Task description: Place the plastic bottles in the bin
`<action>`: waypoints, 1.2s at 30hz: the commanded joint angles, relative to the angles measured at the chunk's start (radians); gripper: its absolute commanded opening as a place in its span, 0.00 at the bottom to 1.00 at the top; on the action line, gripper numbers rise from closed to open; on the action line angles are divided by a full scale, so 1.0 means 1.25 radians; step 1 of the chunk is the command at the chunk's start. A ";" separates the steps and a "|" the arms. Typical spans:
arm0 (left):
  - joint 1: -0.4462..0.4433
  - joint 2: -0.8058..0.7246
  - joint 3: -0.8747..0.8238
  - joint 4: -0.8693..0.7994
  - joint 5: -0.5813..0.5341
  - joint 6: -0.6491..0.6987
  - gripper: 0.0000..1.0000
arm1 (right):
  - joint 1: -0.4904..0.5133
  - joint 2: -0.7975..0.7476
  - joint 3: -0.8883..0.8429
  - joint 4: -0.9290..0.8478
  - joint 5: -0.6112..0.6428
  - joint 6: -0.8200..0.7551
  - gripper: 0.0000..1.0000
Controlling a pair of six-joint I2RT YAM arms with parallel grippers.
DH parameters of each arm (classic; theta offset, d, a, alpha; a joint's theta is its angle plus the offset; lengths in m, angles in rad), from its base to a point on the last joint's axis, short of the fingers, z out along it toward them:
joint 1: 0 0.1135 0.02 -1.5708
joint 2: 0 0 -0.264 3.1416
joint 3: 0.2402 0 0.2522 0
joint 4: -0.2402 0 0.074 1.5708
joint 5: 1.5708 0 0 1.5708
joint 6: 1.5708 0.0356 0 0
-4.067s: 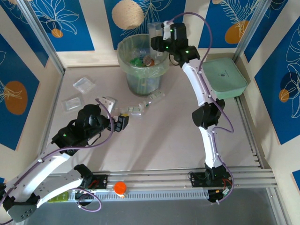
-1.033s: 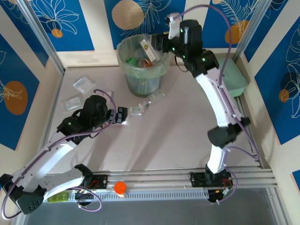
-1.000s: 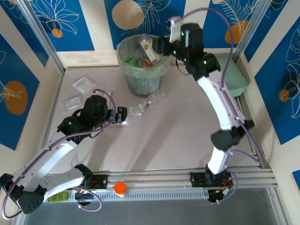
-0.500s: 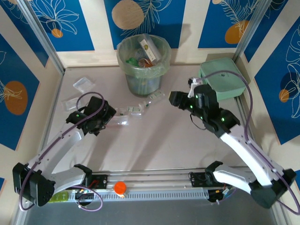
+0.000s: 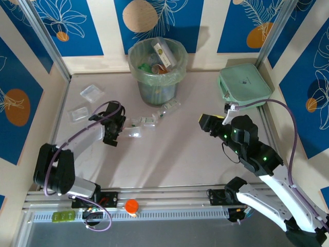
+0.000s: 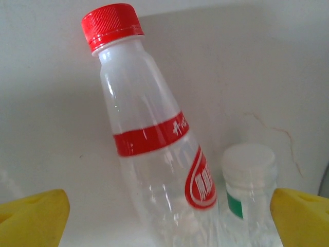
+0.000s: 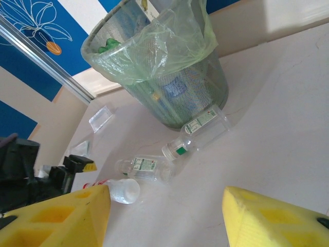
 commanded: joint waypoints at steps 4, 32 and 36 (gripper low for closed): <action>0.018 0.083 0.018 0.082 0.024 -0.059 0.94 | 0.004 -0.030 -0.015 -0.015 0.036 -0.035 0.60; 0.031 -0.050 0.010 0.013 -0.023 0.097 0.58 | 0.004 -0.065 -0.003 -0.034 0.004 -0.062 0.59; 0.030 -0.126 0.073 -0.050 -0.059 0.213 0.57 | 0.006 -0.065 -0.007 -0.030 -0.019 -0.065 0.59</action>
